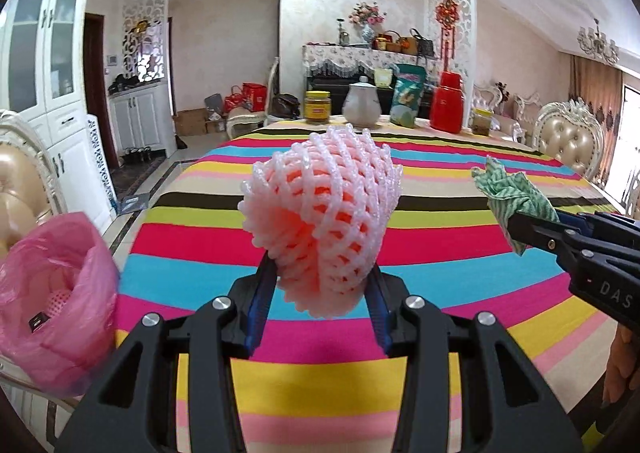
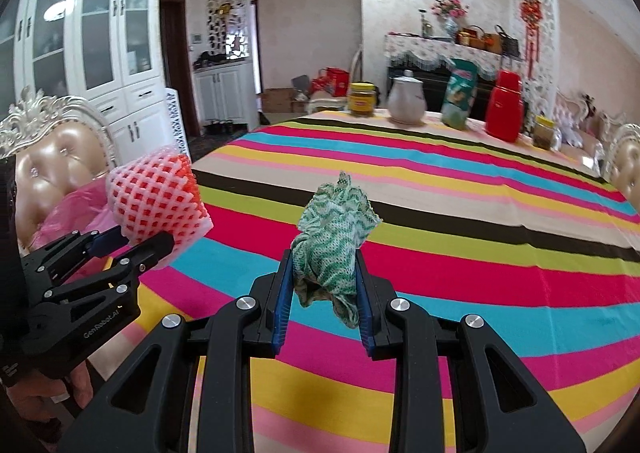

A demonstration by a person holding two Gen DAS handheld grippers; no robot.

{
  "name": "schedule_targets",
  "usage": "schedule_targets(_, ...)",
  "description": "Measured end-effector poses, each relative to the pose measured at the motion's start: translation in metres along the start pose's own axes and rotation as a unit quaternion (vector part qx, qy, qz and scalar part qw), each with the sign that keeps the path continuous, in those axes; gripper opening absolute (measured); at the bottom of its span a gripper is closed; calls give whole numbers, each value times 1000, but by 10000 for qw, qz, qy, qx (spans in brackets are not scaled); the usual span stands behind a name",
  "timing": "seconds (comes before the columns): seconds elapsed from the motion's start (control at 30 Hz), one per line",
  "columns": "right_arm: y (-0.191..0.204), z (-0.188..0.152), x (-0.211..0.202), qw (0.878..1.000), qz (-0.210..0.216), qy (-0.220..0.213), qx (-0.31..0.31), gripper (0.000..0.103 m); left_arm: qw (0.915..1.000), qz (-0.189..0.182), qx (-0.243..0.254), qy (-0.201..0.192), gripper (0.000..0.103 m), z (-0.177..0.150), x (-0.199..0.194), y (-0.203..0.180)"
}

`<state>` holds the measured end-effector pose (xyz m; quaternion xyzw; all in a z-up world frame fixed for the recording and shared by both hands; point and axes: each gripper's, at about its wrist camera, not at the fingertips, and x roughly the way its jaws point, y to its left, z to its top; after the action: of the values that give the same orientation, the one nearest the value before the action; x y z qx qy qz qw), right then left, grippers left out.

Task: Collect trash
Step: 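Carry the green cloth and pink foam net over to the pink bin, then open both tools over the pink bin to drop cloth and foam net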

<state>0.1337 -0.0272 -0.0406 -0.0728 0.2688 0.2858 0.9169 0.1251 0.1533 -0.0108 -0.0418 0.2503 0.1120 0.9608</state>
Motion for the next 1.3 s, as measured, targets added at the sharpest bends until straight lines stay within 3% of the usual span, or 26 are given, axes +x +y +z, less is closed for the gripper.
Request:
schedule_targets(0.3,58,14,14,9987,425,-69,-290,28,9992,323,-212,-89,42,-10,-25,56)
schedule_targets(0.5,109,30,23,9938,862,-155,-685,28,9965,727,-384,-158,42,-13,-41,103)
schedule_targets(1.0,214,52,42,9773,1743,-235,-1183,28,9826,1618,-810,-426,42,-21,-90,214)
schedule_targets(1.3,281,58,68,9616,2245,-128,-1574,29,9745,1932,-1104,-280,42,-18,-89,281)
